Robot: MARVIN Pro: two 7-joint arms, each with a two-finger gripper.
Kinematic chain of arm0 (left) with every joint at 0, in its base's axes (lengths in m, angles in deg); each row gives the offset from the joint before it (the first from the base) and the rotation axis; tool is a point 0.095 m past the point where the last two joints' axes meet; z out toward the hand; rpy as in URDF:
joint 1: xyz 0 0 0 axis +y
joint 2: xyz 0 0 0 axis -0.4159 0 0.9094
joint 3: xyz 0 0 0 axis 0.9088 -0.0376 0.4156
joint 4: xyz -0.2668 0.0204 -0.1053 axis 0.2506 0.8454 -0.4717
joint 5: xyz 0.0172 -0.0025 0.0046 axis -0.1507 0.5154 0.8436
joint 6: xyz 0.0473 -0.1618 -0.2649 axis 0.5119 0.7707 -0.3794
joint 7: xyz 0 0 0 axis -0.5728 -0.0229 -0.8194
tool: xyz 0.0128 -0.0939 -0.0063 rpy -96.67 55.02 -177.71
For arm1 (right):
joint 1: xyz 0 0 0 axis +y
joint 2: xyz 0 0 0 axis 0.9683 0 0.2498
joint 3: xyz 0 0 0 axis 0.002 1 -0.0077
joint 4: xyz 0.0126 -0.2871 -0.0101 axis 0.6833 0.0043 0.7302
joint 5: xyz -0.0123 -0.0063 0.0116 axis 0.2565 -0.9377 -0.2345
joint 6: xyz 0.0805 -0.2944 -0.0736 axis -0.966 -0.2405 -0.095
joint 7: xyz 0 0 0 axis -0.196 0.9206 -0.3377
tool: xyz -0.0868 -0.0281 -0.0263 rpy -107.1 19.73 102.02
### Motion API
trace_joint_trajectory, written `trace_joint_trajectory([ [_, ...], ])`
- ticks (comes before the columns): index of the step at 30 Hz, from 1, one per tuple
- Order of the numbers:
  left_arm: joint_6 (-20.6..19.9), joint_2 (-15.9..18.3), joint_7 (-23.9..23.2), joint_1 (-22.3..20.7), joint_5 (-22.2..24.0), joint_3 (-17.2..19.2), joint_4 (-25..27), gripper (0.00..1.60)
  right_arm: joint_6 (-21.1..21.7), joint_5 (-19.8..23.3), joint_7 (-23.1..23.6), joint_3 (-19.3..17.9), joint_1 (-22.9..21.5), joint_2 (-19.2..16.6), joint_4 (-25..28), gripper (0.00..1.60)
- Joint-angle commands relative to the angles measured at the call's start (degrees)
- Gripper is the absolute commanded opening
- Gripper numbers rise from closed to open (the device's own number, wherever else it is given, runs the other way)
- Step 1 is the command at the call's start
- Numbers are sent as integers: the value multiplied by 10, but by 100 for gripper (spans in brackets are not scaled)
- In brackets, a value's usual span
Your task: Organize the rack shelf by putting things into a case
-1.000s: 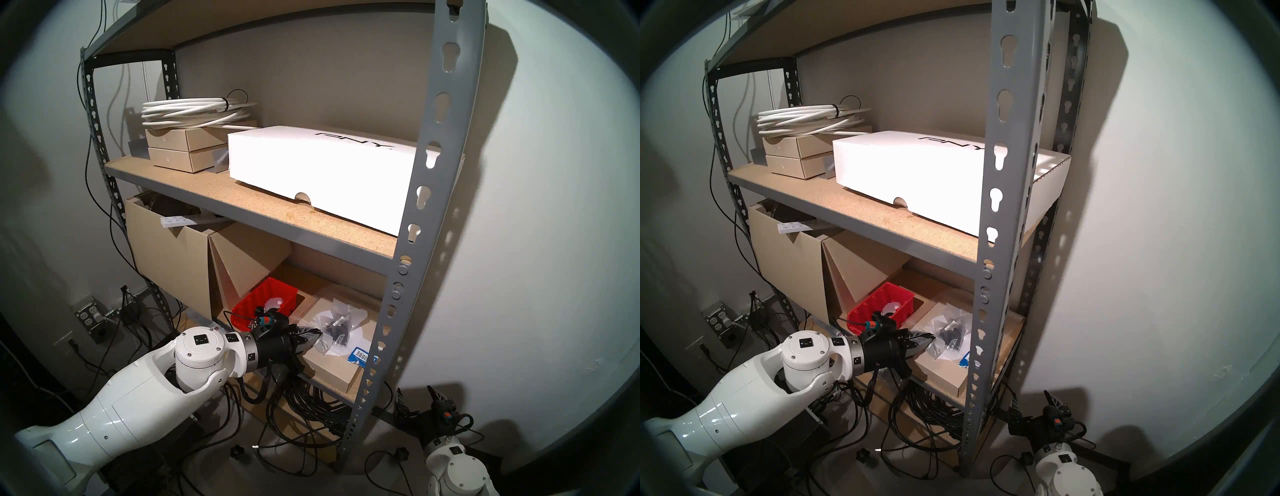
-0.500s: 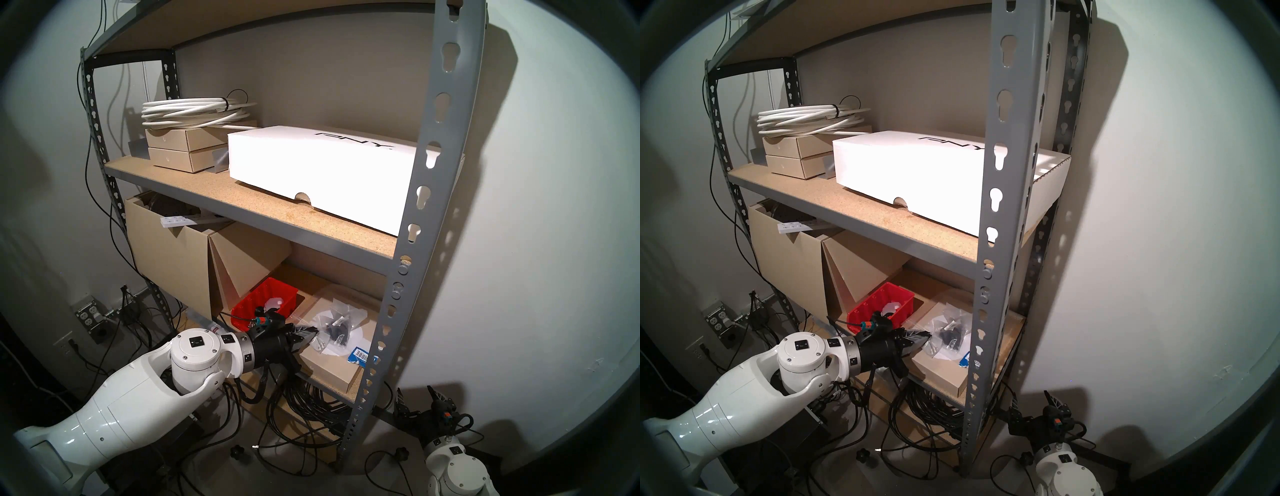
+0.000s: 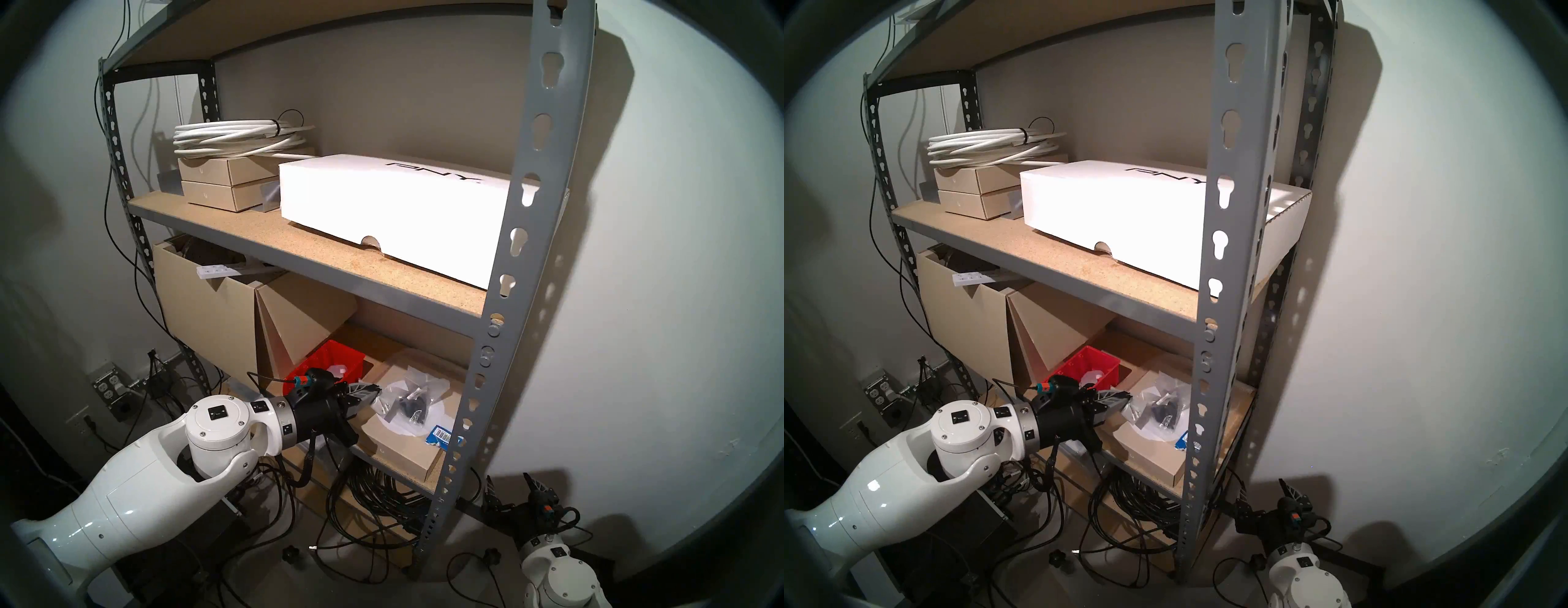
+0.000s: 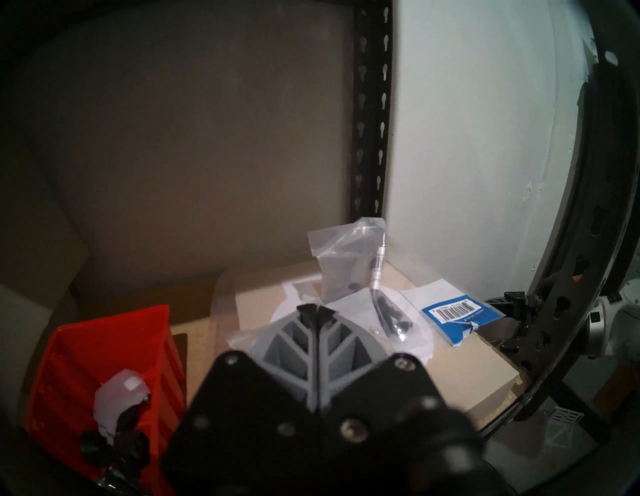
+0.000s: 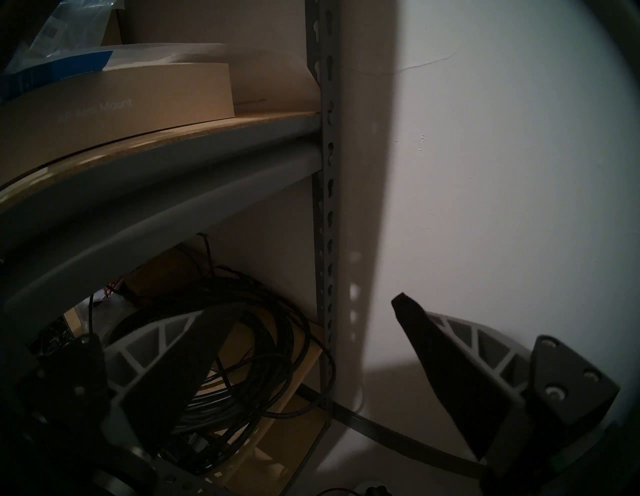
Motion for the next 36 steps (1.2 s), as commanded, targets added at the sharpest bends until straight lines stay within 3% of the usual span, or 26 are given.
trace_joint_trajectory([
  [1, 15, 48, 5, 29, 26, 54, 26, 0, -1, 0, 0, 0, -1, 0, 9, 160],
  [7, 28, 73, 19, 65, 52, 105, 30, 0, -1, 0, 0, 0, 0, 0, 9, 160],
  [12, 31, 76, 16, 71, 57, 117, 12, 0, -1, 0, 0, 0, 0, 0, 10, 160],
  [27, 24, 48, 12, 19, 49, 93, -39, 0, -1, 0, 0, 0, 0, 0, 10, 160],
  [36, 13, 23, -2, -39, 32, 67, -84, 0, -1, 0, 0, 0, -1, 0, 9, 160],
])
